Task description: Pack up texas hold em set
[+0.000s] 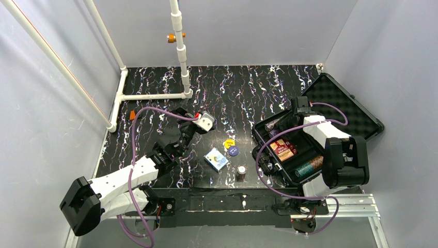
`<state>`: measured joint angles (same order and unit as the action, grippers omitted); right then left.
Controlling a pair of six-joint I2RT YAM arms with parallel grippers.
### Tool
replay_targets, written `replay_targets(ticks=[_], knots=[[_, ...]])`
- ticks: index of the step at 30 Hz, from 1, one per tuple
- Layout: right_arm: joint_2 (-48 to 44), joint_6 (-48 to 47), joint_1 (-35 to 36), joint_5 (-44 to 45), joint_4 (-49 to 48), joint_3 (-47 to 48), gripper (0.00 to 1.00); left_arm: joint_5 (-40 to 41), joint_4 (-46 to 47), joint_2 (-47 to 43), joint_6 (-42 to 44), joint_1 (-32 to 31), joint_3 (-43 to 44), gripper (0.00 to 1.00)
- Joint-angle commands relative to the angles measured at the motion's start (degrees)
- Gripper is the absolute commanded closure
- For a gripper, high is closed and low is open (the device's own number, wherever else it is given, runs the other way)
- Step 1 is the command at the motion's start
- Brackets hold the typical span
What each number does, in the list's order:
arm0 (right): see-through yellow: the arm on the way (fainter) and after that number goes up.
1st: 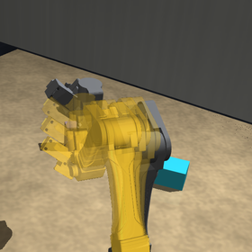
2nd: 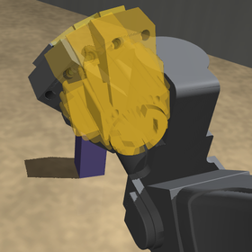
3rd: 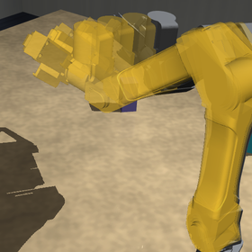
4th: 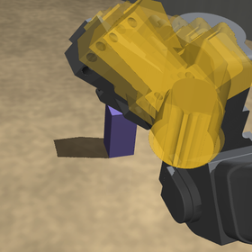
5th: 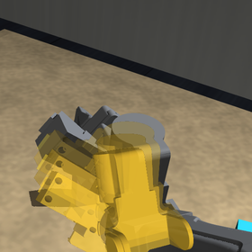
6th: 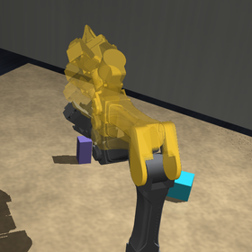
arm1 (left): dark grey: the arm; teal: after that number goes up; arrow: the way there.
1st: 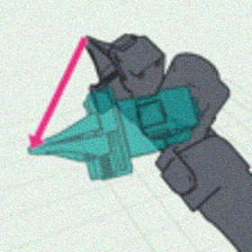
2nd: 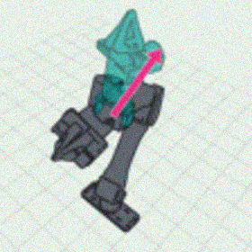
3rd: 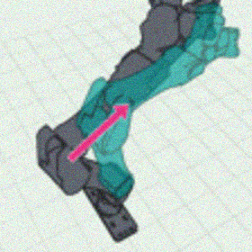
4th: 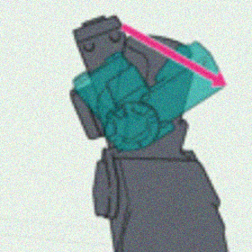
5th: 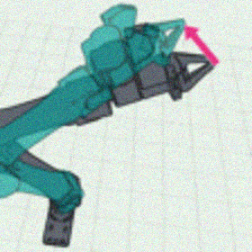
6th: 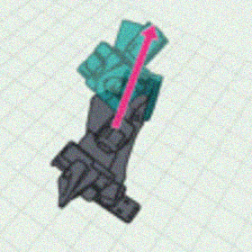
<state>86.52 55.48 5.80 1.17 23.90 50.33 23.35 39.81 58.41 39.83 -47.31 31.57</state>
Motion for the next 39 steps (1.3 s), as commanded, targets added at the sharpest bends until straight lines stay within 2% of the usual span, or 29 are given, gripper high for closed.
replay_targets(ticks=[1, 16, 20, 29, 30, 33, 39], knots=[[0.40, 0.59, -0.60, 1.47, -1.44, -1.28, 0.97, 0.29, 1.77, -0.37, -0.55, 0.37, 1.91, 0.02], [-1.03, 0.74, -1.75, 0.41, -1.23, -1.28, 0.76, 0.29, 1.70, -0.75, -0.55, 0.34, 1.87, 0.02], [-1.80, 1.12, -2.12, 0.32, -1.22, -1.50, 0.61, 0.20, 1.67, -0.83, -0.46, 0.31, 1.91, 0.02], [-4.14, 1.76, -2.79, 0.84, -0.69, -1.42, 0.35, 0.20, 1.67, -1.17, -0.46, 0.34, 1.91, 0.02], [-4.35, 1.77, -2.80, 0.83, -0.69, -1.38, 0.30, 0.20, 1.67, -1.15, -0.42, 0.32, 1.91, 0.02], [-5.71, 1.60, -2.93, 0.45, -0.78, -1.30, 0.26, 0.20, 1.69, -1.20, -0.53, 0.36, 1.91, 0.02], [-10.85, -3.92, -2.90, 1.23, 1.36, 2.83, 0.26, 0.37, 1.60, -1.10, -0.37, 0.33, 1.91, 0.02]])
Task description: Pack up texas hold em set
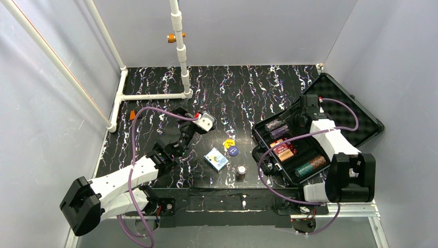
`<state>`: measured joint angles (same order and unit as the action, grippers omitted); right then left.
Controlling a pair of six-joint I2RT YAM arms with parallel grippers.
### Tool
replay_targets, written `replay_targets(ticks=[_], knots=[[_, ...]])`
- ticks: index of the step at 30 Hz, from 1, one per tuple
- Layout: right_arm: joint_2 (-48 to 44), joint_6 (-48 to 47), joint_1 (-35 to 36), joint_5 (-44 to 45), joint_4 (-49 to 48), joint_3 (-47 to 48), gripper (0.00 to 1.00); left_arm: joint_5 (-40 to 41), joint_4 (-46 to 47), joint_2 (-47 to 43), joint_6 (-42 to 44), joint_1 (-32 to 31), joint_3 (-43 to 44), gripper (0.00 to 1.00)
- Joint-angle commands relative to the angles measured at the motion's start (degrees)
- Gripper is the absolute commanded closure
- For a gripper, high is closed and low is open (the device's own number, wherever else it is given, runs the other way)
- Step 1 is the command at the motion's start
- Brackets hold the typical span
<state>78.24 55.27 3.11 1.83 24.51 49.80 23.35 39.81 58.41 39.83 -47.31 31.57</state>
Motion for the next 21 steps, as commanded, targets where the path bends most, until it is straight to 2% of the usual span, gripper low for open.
replay_targets(ticks=[1, 5, 9, 17, 21], knots=[[-2.86, -5.61, -0.21, -0.16, 0.82, 4.02, 0.26, 0.38, 1.60, -1.18, -0.37, 0.37, 1.90, 0.02], [-3.21, -15.01, -0.13, -9.69, -1.13, 5.50, 0.29, 0.53, 1.65, -1.06, -0.42, 0.34, 1.87, 0.02], [-4.55, -18.99, 0.23, -12.74, -0.87, 5.36, 0.29, 0.73, 1.59, -1.31, -0.49, 0.31, 1.98, 0.02], [-4.76, -24.08, 3.67, -14.48, -0.11, 5.55, 0.29, 0.73, 1.61, -0.73, -0.72, 0.35, 2.00, 0.02], [-2.47, -27.25, 7.37, -13.36, 1.18, 6.77, 0.34, 0.64, 1.61, -0.11, -0.72, 0.29, 1.91, 0.02]])
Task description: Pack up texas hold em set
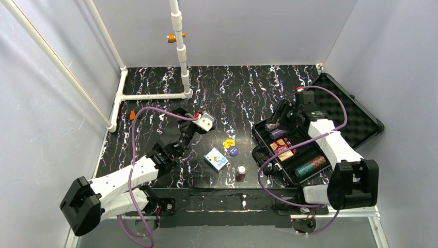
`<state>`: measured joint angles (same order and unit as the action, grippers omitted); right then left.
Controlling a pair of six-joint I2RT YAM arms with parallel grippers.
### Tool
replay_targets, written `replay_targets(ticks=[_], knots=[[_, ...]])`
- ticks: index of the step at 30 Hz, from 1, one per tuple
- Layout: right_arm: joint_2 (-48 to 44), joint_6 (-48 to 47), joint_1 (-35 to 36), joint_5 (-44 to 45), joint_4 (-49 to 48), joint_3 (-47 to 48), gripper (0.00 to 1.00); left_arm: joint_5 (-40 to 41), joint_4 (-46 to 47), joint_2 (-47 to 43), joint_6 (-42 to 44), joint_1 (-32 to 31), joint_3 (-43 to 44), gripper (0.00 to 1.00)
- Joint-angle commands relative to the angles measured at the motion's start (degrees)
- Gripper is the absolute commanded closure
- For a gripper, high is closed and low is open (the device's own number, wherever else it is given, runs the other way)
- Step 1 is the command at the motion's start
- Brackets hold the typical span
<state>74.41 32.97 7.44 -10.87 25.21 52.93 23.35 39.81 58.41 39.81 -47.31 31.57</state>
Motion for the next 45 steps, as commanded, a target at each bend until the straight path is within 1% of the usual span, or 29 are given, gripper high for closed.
replay_targets(ticks=[1, 6, 12, 15, 18, 20, 22, 24, 26, 31, 35, 38, 42, 45], knots=[[2.25, -5.77, 4.17, 0.11, 1.46, 4.20, 0.35, 0.71, 1.59, 0.22, -0.70, 0.35, 1.99, 0.02], [6.46, -7.50, 7.67, 2.35, 3.31, 4.76, 0.40, 0.64, 1.60, 0.82, -0.70, 0.33, 2.00, 0.02], [8.59, -8.53, 8.03, 5.77, 3.69, 3.61, 0.41, 0.64, 1.58, 1.57, -0.75, 0.30, 2.00, 0.02], [9.61, -9.20, 8.03, 5.86, 3.94, 3.65, 0.44, 0.55, 1.60, 1.62, -0.79, 0.36, 1.96, 0.02], [9.36, -10.30, 8.32, 4.79, 3.77, 3.72, 0.45, 0.60, 1.58, 1.65, -0.71, 0.32, 1.96, 0.02], [8.75, -11.41, 8.67, 2.32, 2.95, 3.91, 0.42, 0.64, 1.61, 1.67, -0.70, 0.36, 2.08, 0.02], [8.12, -12.82, 9.36, -1.04, 1.80, 4.29, 0.36, 0.64, 1.63, 1.64, -0.78, 0.37, 2.15, 0.02], [7.79, -13.81, 10.47, -1.31, 1.49, 4.94, 0.30, 0.55, 1.58, 1.62, -0.87, 0.37, 2.16, 0.02], [7.96, -14.59, 11.31, -0.85, 1.42, 5.47, 0.26, 0.55, 1.58, 1.53, -0.85, 0.29, 2.13, 0.02], [10.37, -15.83, 12.85, -0.20, 0.36, 6.95, 0.25, 0.64, 1.50, 1.33, -0.88, 0.36, 2.18, 0.02], [13.61, -16.65, 13.92, 1.63, -0.38, 8.89, 0.29, 0.64, 1.43, 1.07, -0.88, 0.37, 2.15, 0.02], [16.39, -17.65, 14.87, 1.96, -1.02, 10.40, 0.35, 0.62, 1.47, 0.83, -0.88, 0.31, 2.12, 0.02], [20.48, -19.18, 16.45, 3.27, 0.38, 12.92, 0.39, 0.79, 1.36, 0.75, -0.55, 0.31, 2.11, 0.02], [23.01, -19.51, 16.94, 3.41, 0.45, 13.95, 0.48, 0.82, 1.33, 0.44, -0.44, 0.31, 2.14, 0.02]])
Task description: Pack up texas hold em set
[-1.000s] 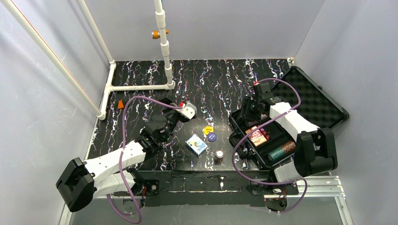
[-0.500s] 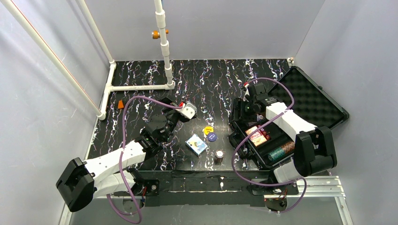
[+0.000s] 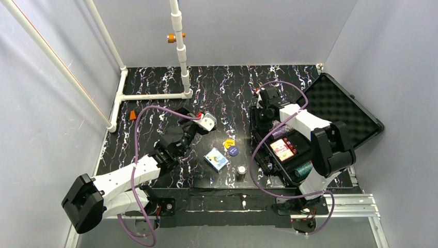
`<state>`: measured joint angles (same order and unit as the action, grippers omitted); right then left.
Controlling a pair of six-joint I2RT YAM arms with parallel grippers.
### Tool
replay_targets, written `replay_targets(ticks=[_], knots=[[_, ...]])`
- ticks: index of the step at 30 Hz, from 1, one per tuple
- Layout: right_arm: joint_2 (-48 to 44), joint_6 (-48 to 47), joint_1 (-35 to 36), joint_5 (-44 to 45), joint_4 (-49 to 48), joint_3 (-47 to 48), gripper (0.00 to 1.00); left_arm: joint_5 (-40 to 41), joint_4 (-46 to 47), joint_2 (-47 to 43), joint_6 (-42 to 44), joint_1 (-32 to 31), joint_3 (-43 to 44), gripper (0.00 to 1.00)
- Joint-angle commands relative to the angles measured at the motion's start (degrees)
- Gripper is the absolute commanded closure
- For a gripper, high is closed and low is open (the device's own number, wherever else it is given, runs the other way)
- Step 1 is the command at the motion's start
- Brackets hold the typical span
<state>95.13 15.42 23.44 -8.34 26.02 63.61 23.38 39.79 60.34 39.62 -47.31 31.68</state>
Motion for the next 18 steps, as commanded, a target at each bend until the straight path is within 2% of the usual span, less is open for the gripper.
replay_targets(ticks=[1, 13, 14, 18], knots=[[3.20, -2.01, 1.07, 0.87, -0.22, 3.72, 0.52, 0.79, 1.34, -1.61, -0.16, 0.37, 2.06, 0.02], [12.47, -6.60, 3.18, 1.25, -0.57, 9.22, 0.96, 0.97, 1.37, -1.28, 0.02, 0.33, 2.02, 0.02], [13.23, -7.14, 3.19, 0.70, -0.92, 9.69, 0.99, 0.97, 1.35, -1.20, 0.02, 0.33, 2.06, 0.02], [16.04, -7.98, 3.32, -1.69, -2.53, 11.86, 0.99, 0.97, 1.35, -0.93, 0.11, 0.29, 2.07, 0.02]])
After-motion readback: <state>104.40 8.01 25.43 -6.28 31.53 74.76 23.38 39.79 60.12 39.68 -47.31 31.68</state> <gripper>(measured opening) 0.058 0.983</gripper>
